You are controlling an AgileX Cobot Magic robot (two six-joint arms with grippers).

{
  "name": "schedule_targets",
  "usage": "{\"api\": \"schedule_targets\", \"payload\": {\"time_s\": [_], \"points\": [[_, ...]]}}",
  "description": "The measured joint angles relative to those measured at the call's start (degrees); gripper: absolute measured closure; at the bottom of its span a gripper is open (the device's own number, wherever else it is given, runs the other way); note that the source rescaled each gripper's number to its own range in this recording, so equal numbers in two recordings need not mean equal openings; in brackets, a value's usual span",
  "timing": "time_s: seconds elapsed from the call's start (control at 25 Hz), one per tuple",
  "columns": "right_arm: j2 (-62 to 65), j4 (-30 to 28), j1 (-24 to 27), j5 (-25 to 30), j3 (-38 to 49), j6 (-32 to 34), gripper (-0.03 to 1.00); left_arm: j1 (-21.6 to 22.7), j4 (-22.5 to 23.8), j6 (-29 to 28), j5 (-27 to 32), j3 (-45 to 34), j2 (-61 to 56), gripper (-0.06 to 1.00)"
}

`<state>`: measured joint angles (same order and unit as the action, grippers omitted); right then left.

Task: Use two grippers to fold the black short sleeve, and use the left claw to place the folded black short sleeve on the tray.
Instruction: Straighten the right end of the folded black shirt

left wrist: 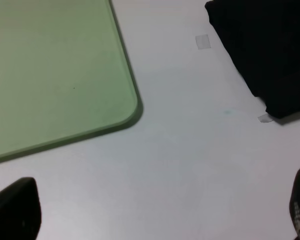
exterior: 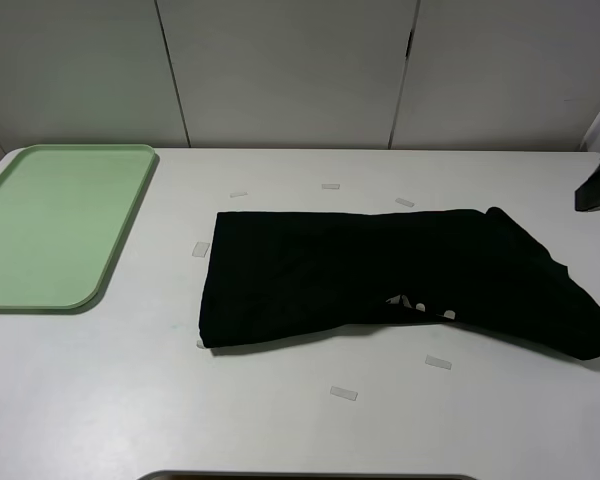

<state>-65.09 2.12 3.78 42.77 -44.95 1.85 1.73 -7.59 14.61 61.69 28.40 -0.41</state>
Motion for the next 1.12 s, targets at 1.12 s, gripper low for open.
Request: {"api": "schedule_targets", "payload": {"time_s": [1.12], "points": [[-45.3, -2.1, 2.9, -6.8, -12.5, -9.8, -0.03, 0.0, 0.0, 0.0, 0.0, 0.0, 0.0, -0.05]]}}
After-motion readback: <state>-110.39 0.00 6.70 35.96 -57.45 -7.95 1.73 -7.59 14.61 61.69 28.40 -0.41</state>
